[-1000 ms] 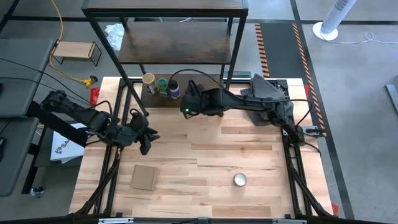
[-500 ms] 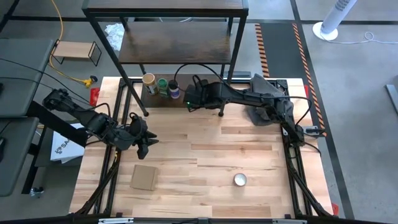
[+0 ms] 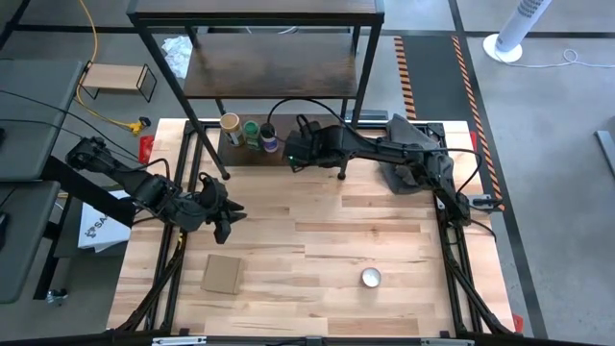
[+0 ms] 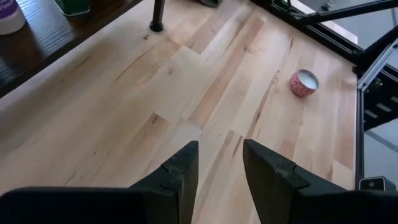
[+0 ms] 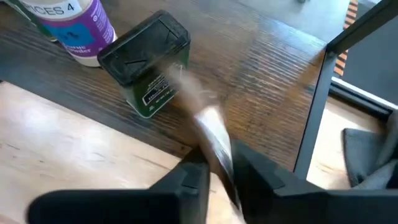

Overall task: Shelf spices
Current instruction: Put the orange seasoning pack on the shelf, then return to Home Position

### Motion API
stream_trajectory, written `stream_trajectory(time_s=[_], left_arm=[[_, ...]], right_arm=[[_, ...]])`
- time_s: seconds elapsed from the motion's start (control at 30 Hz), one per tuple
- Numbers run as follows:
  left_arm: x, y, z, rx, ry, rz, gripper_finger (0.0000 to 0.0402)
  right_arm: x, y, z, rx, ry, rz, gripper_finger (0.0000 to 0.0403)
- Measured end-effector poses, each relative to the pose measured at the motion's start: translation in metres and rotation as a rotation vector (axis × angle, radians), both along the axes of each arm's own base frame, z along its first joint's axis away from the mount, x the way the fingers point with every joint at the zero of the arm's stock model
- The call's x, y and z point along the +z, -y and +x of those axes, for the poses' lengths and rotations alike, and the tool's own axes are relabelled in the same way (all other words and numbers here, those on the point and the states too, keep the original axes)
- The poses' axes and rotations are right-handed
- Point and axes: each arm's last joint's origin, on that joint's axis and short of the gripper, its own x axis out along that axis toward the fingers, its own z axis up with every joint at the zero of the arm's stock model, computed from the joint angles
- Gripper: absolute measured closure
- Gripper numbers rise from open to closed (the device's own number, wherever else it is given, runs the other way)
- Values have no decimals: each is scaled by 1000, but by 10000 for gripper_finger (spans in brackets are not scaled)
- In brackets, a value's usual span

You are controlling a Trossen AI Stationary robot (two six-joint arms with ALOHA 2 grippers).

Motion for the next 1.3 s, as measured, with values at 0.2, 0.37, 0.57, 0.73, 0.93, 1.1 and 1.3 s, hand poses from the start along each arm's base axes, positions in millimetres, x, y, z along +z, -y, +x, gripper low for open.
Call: stream_trajectory(time_s=[0.2, 0.37, 0.57, 0.73, 0.93, 1.1, 1.3], left_arm=[[0, 0, 0, 18, 7, -16, 280], [0, 0, 0, 25, 11, -11, 280], [0, -1, 0, 42, 19, 1, 280], [1, -2, 0, 57, 26, 13, 280], [1, -2, 0, 58, 26, 14, 280], [1, -2, 0, 60, 28, 17, 280], [1, -2, 0, 74, 33, 29, 280]], right_arm=[[1, 1, 0, 21, -24, -36, 282], [1, 1, 0, 26, -34, -61, 249], [9, 1, -2, 40, -24, -108, 236], [13, 1, -2, 82, -26, -117, 235], [13, 2, -1, 82, -26, -125, 235], [16, 2, -2, 99, -29, -154, 235], [33, 0, -2, 157, 3, -219, 235]])
